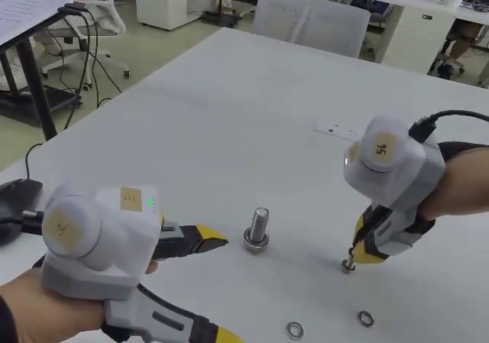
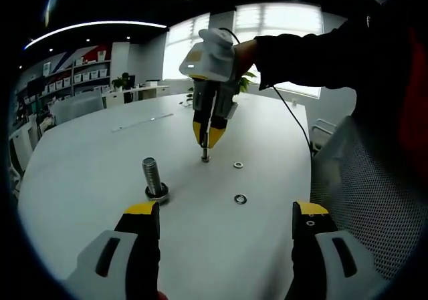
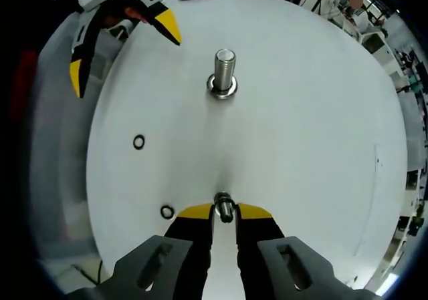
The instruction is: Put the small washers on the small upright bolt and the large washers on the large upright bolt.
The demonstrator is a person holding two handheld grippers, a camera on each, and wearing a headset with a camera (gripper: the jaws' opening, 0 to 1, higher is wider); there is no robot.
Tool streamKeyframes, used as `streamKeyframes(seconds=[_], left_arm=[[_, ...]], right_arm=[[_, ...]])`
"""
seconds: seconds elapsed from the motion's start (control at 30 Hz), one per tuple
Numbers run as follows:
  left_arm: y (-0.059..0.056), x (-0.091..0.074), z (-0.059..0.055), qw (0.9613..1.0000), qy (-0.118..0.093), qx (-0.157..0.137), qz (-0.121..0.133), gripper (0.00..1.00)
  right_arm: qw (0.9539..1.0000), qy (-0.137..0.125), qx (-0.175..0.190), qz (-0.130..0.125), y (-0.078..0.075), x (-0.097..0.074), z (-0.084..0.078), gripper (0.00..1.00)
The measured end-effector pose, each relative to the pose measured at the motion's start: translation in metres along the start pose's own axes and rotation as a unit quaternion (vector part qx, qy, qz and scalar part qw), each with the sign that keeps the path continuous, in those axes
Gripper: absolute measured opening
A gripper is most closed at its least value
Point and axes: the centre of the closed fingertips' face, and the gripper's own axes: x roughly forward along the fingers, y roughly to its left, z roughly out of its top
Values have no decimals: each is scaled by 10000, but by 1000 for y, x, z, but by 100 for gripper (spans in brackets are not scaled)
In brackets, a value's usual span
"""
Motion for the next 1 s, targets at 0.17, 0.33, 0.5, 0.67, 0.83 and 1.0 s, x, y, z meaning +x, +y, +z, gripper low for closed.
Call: streamKeyframes(seconds=[0.17,0.33,0.5,0.67,0.83,1.0], left_arm=[[0,0,0,10000,18,-6,3,81],[-1,0,0,10000,22,-20,3,81],[-1,0,1,10000,25,-33,11,81],[0,0,0,10000,39,-40,8,81],[1,0,0,10000,49,-42,1,81],[2,1,0,10000,52,-40,4,81]], right_arm=[[10000,46,-21,17,-1,8,-3,14],[10000,60,-23,41,-2,13,-5,14],[10000,61,-28,60,-3,16,-5,14],[9999,69,-36,71,-4,18,-5,14],[10000,53,-25,68,-4,18,-6,14],[10000,29,-5,52,-4,18,-7,15]])
